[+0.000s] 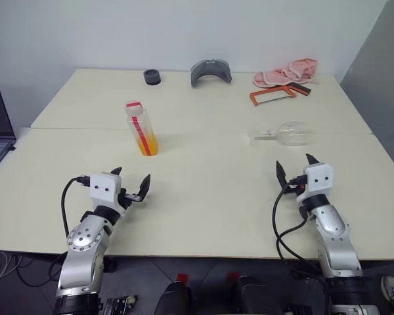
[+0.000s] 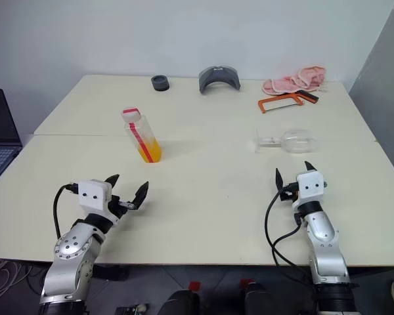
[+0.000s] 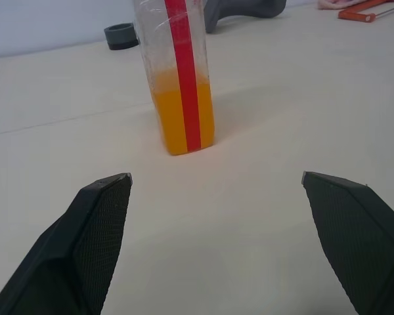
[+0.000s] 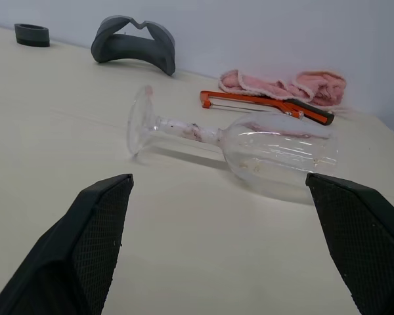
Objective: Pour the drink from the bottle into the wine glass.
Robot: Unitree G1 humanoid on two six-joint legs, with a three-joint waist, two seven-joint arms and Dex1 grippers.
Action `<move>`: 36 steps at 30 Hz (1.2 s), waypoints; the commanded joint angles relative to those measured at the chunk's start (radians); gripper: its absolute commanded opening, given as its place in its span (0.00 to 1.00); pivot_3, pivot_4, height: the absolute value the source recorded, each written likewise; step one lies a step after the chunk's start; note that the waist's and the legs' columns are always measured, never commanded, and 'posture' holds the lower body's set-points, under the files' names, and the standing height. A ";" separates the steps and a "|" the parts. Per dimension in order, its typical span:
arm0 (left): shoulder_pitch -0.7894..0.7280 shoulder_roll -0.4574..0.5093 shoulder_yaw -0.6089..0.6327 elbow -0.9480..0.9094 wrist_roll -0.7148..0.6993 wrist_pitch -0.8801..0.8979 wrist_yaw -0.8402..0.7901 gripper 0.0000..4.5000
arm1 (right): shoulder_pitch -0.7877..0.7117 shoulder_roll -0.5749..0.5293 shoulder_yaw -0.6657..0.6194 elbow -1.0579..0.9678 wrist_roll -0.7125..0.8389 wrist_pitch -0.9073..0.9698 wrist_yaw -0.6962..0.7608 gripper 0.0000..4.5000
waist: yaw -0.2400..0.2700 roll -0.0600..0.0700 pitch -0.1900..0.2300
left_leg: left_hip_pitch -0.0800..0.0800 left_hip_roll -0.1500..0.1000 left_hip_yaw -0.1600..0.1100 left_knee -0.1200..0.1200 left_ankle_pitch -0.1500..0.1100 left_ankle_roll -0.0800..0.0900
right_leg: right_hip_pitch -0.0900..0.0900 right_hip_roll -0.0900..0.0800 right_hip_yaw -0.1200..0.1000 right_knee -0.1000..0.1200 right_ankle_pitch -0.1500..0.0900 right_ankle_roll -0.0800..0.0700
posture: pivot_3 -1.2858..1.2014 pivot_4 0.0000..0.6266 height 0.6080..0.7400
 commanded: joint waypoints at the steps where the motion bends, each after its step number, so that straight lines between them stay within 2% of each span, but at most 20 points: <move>1: -0.005 0.002 0.010 -0.050 -0.010 -0.026 -0.006 0.99 | 0.000 -0.006 -0.018 -0.013 0.001 -0.016 -0.010 1.00 | 0.000 0.000 0.000 | 0.000 0.000 0.000 0.000 0.000 0.000 | 0.000 0.000 0.000 0.000 0.000 0.000 | 0.52 0.24 1.00; 14: -0.020 0.010 0.000 -0.048 0.012 -0.013 0.006 0.99 | 0.013 -0.006 -0.019 -0.013 0.006 -0.016 -0.007 1.00 | 0.000 0.000 0.000 | 0.000 0.000 0.000 0.000 0.000 0.000 | 0.000 0.000 0.000 0.000 0.000 0.000 | 0.52 0.24 1.00; 31: -0.047 0.021 0.032 -0.014 -0.037 -0.038 -0.033 0.99 | 0.019 0.000 -0.017 -0.013 0.005 -0.025 -0.010 1.00 | 0.000 0.000 0.000 | 0.000 0.000 0.000 0.000 0.000 0.000 | 0.000 0.000 0.000 0.000 0.000 0.000 | 0.52 0.24 1.00; 36: -0.066 0.016 0.026 0.001 0.014 -0.013 0.036 0.99 | 0.014 -0.002 -0.014 -0.011 0.012 -0.034 0.002 1.00 | 0.001 0.000 0.000 | 0.000 0.000 0.000 0.000 0.000 0.000 | 0.000 0.000 0.000 0.000 0.000 0.000 | 0.52 0.24 1.00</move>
